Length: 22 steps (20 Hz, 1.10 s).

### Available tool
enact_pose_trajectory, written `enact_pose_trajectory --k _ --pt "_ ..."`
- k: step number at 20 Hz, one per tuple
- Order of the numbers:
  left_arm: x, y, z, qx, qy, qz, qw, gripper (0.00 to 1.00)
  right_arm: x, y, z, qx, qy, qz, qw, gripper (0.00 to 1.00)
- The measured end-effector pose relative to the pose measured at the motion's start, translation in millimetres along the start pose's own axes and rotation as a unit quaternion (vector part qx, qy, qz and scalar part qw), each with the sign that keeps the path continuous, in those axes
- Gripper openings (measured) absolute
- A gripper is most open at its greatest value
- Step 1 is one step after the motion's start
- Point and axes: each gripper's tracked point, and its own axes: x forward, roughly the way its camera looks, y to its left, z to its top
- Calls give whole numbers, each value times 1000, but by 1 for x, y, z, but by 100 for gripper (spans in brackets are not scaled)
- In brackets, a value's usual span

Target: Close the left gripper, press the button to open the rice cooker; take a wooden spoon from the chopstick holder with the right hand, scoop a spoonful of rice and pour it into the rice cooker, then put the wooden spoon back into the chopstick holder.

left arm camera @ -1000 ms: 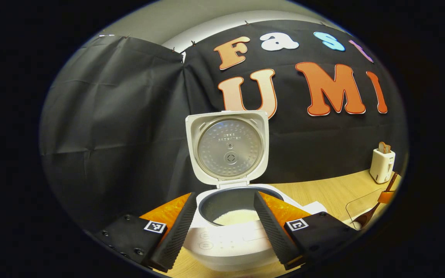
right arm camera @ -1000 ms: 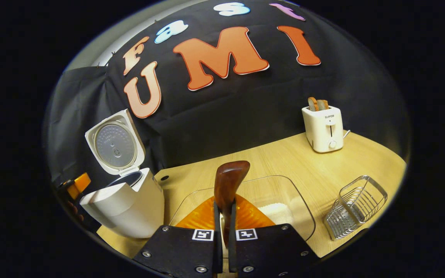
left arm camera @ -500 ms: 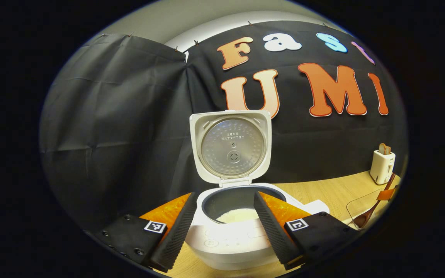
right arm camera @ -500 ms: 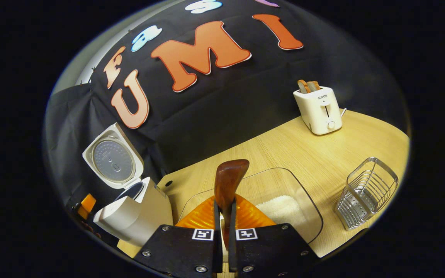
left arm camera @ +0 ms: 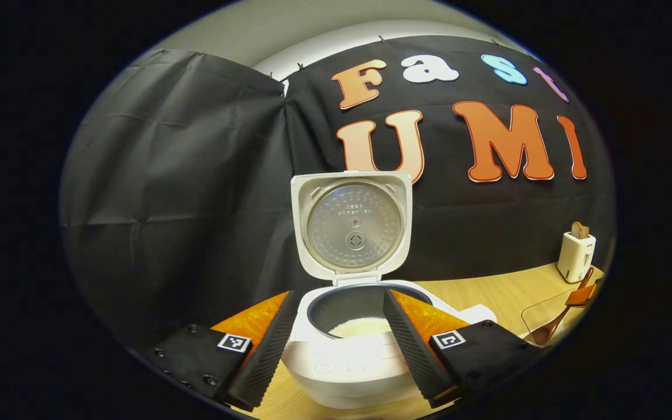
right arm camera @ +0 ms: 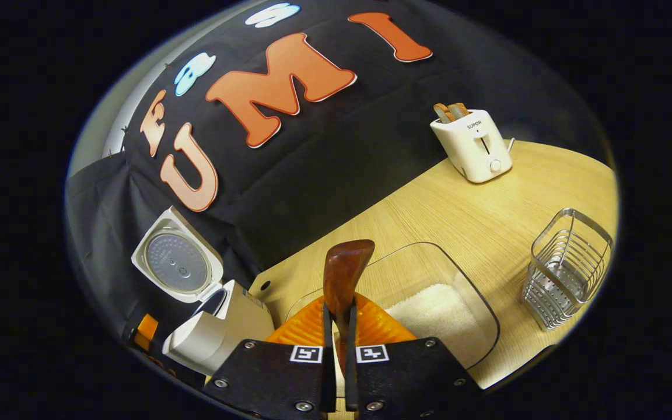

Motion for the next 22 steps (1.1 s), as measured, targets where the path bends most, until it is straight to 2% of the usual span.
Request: enact_pose_trajectory --k 6,8,10,15,22 --pt "-3 -1 0 -4 -1 0 1000 96 2 -6 -1 110 28 19 993 7" --pt "-3 -2 1 -3 0 1 1000 100 2 -8 1 130 28 20 991 6" --pt "-2 -2 1 -2 0 2 1000 97 0 -10 3 146 31 22 988 6" --pt "-3 -6 1 -1 2 2 1000 97 -3 -10 17 201 36 37 978 6" --pt "-2 -8 2 0 2 3 1000 96 -11 -13 51 254 8 49 966 7"
